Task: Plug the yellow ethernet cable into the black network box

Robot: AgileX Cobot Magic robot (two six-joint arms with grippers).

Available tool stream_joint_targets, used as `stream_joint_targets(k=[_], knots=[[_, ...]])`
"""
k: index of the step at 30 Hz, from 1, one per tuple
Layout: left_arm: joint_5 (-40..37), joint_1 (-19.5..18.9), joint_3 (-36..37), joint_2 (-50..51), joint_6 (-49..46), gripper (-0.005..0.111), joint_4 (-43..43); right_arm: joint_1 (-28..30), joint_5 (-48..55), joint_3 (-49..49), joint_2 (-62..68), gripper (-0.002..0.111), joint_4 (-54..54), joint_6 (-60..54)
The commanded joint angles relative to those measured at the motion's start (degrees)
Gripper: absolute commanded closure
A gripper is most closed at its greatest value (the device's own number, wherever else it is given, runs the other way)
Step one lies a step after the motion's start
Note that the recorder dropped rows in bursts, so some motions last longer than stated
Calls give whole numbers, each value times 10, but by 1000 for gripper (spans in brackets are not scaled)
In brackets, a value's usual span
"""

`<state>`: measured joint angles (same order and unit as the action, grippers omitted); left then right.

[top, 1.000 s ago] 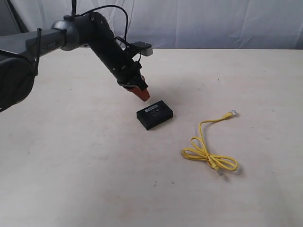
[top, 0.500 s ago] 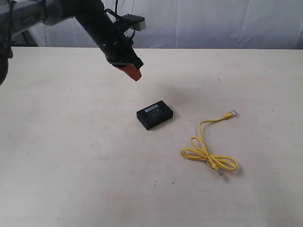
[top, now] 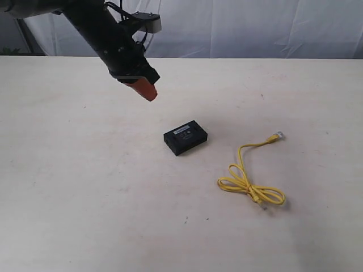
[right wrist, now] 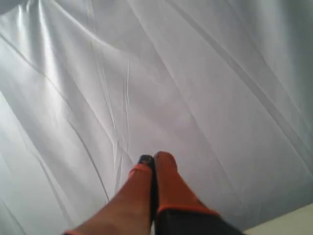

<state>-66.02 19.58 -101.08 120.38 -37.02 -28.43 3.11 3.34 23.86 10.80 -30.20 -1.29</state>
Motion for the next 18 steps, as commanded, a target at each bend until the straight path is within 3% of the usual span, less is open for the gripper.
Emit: stream_joint_targets(k=[1,6,13,18], knots=[[29,0,51,-28,-6,107,-3,3,201,147,153,109,105,-12],[81,0,103,-48,-13,107,-1,2,385,292,326,109,133,-83],[127,0,129,-58,-30,107,-10,-45,475,377,462,109,185,-88],[138,0,129,-58,-30,107,-9,-107,521,397,547,109,291,-35]])
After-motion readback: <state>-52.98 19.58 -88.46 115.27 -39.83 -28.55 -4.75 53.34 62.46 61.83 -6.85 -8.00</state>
